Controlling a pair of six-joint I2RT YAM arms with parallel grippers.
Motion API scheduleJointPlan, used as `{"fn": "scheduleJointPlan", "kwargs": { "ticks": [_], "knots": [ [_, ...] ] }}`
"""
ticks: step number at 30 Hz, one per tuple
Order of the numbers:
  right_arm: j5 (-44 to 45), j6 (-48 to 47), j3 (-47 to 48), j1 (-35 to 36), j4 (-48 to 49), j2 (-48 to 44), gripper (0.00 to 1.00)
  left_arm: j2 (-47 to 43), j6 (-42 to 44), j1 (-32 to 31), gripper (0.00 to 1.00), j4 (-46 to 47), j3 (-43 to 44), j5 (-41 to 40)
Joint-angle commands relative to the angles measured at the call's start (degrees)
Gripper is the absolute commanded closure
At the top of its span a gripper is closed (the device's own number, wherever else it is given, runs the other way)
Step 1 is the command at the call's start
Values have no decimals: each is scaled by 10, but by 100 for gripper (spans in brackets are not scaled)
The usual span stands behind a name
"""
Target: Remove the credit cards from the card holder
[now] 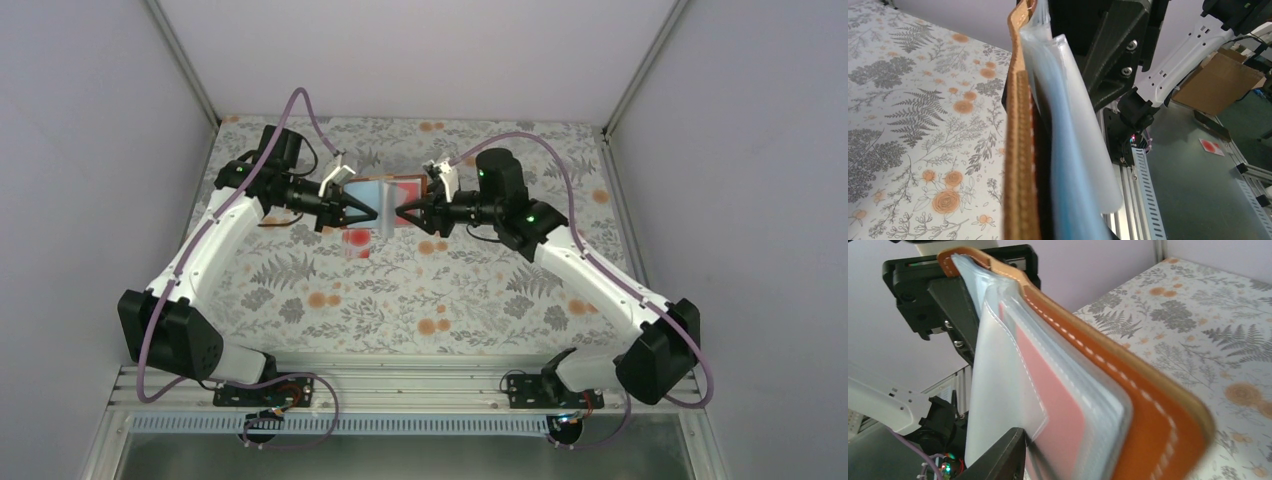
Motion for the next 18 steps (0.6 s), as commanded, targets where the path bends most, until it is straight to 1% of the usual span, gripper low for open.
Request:
{"fn": "scheduleJointPlan", "kwargs": {
  "ticks": [1, 5, 7, 10, 12, 14, 15, 16, 17, 18],
  "knots": [
    [-13, 3, 14, 25, 42, 12, 62, -14, 28, -1, 98, 7, -2, 41],
    [-42, 5, 17, 31, 59, 17, 61, -14, 32, -1, 98, 6, -7, 41],
    [-45, 8, 20, 34, 62, 20, 63, -14, 32, -1, 97, 6, -8, 41],
    [-50, 15, 20, 37, 72, 24, 70, -13, 31, 0, 97, 8, -10, 40],
    [-51, 17, 24, 38, 74, 26, 77, -14, 30, -1, 97, 10, -11, 38],
    [-48, 17, 26, 38, 73, 26, 87, -14, 27, -1, 89, 12, -12, 33],
    [-46, 18, 26, 38, 71, 25, 92, -14, 26, -1, 81, 11, -11, 29],
    [-43, 17, 27, 39, 69, 23, 95, -15, 25, -1, 69, 11, -10, 24],
    [-33, 17, 26, 39, 65, 21, 96, -16, 24, 0, 57, 11, -6, 15],
    [-21, 18, 27, 39, 56, 20, 96, -16, 25, 0, 47, 9, -2, 8]
  ]
}}
